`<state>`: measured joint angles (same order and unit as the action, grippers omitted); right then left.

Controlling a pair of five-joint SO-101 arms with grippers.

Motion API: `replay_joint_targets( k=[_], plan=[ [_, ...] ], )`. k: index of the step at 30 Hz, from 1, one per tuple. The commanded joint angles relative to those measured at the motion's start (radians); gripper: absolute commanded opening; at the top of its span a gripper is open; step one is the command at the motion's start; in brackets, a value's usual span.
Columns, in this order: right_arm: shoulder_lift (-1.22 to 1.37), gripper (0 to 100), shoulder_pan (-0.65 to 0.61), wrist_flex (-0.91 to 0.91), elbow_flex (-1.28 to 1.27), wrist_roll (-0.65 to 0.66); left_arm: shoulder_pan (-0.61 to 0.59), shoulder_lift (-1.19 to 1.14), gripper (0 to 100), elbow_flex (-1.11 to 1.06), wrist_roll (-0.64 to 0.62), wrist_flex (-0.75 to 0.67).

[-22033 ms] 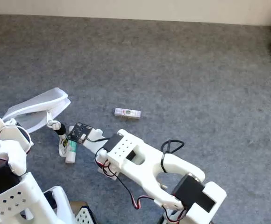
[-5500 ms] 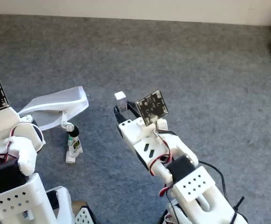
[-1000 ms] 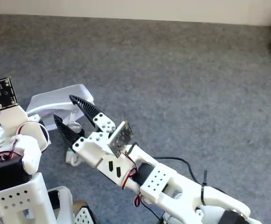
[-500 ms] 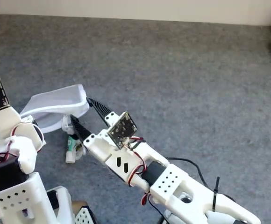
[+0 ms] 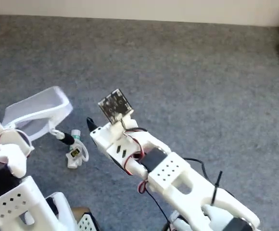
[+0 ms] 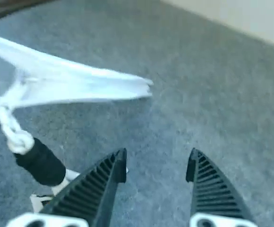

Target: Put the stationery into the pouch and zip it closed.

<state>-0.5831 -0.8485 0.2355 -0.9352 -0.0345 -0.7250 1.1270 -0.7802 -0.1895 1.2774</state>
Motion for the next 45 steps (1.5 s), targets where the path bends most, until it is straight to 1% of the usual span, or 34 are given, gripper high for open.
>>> replay_joint_targets(
  k=[1, 6, 9, 13, 18, 22, 29, 32, 37, 45],
  plan=[
    [0.027, 20.1, 0.013, 0.047, 0.105, -0.028, -0.067, 0.004, 1, 0.061, -0.04, -0.037],
    [0.091, 20.1, 0.007, 0.131, 0.16, -0.032, -0.125, 0.004, 1, 0.064, -0.046, -0.037],
    [0.143, 20.1, -0.004, 0.148, 0.188, -0.117, -0.128, 0.004, 1, 0.064, -0.046, -0.037],
    [0.242, 20.1, -0.031, 0.226, 0.266, -0.167, -0.127, 0.004, 1, 0.062, -0.046, -0.037],
    [0.389, 20.1, -0.084, 0.317, 0.395, -0.279, -0.127, 0.004, 1, 0.059, -0.046, -0.037],
    [0.499, 20.1, -0.107, 0.332, 0.496, -0.351, -0.12, 0.004, 1, 0.059, -0.046, -0.037],
    [0.677, 20.1, -0.114, 0.335, 0.656, -0.362, -0.119, 0.004, 1, 0.058, -0.046, -0.037],
    [0.751, 20.1, -0.119, 0.364, 0.719, -0.37, -0.119, 0.004, 1, 0.058, -0.046, -0.037],
    [0.849, 20.1, -0.139, 0.466, 0.857, -0.465, -0.119, 0.004, 1, 0.058, -0.046, -0.037],
    [1.023, 20.1, -0.145, 0.489, 0.987, -0.466, -0.119, 0.004, 1, 0.053, -0.046, -0.037]
  ],
)
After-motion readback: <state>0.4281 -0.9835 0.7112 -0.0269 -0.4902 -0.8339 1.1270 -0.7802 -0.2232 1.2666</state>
